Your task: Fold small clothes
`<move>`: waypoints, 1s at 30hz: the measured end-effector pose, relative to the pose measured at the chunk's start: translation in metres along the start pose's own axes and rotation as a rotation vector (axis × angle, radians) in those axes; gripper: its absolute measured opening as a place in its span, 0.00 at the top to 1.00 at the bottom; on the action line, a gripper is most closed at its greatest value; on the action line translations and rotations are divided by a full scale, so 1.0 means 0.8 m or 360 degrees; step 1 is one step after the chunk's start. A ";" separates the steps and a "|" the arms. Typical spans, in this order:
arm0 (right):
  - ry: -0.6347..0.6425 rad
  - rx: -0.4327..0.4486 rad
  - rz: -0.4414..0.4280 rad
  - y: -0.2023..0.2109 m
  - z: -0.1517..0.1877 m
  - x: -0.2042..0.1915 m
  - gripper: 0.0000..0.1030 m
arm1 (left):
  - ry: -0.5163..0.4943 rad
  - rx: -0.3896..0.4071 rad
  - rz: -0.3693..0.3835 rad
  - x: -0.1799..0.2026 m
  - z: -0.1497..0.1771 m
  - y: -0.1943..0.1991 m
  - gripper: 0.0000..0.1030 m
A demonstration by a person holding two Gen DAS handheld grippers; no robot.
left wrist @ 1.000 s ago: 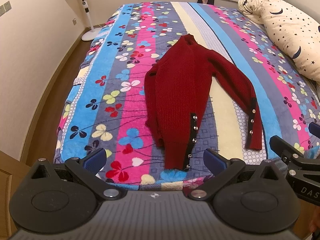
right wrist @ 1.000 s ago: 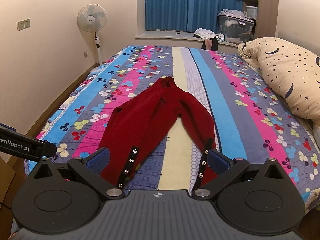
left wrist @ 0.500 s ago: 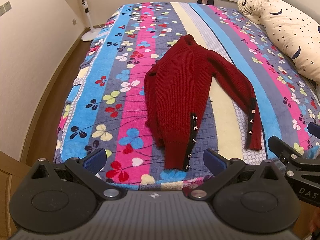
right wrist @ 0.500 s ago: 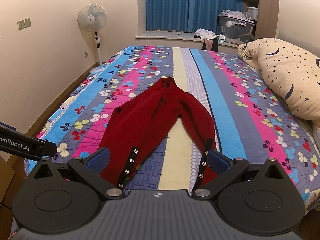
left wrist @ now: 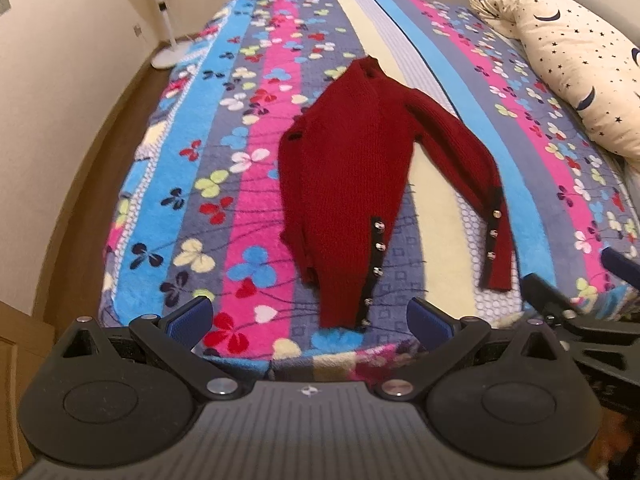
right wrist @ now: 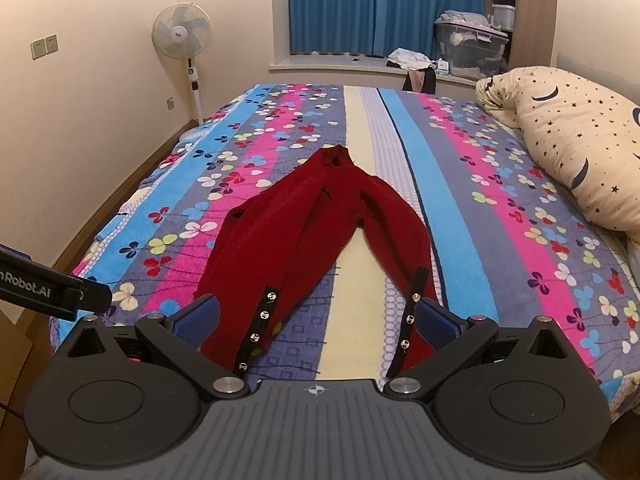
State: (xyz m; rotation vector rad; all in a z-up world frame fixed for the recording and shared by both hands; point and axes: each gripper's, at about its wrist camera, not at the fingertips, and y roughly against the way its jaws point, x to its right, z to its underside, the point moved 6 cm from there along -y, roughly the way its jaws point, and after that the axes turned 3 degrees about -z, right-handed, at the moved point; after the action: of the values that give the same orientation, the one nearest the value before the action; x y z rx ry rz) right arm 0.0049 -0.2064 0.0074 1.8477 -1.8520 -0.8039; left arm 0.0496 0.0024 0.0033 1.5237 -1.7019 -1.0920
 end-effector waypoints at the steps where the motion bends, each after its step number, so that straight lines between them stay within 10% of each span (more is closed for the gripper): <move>1: -0.0005 -0.0007 0.0003 -0.002 -0.001 0.001 0.01 | 0.0006 -0.0014 0.0028 -0.001 -0.006 0.005 0.00; 13: -0.0140 -0.0148 0.0047 -0.044 -0.011 0.019 0.01 | 0.0045 0.0249 0.0296 -0.002 -0.095 0.116 0.00; 30: -0.0140 -0.0250 0.0055 -0.091 -0.020 0.015 0.01 | 0.0028 0.0134 0.0433 -0.007 -0.126 0.072 0.00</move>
State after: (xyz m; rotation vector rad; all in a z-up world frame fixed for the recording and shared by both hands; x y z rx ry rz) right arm 0.0701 -0.2175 -0.0286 1.7043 -1.8112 -1.0030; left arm 0.1088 -0.0107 0.1026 1.2983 -1.8980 -0.8731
